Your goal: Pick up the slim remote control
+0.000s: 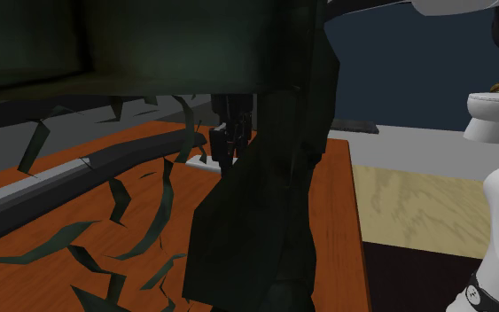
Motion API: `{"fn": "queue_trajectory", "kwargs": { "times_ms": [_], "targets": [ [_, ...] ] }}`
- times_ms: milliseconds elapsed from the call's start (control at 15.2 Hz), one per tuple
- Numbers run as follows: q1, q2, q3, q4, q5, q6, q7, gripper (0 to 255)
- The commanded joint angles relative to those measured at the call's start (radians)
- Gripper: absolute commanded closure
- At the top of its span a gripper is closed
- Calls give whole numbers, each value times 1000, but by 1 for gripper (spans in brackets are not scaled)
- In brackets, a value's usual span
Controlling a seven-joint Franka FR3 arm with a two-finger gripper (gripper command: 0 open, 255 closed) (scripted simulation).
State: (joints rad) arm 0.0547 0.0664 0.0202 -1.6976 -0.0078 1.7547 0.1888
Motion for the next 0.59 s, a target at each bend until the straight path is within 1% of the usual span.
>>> {"fn": "queue_trajectory", "kwargs": {
  "times_ms": [0,528],
  "targets": [
    [1,0,1,0,0,1,1,255],
    [1,11,1,121,0,-110,1,255]
  ]
}}
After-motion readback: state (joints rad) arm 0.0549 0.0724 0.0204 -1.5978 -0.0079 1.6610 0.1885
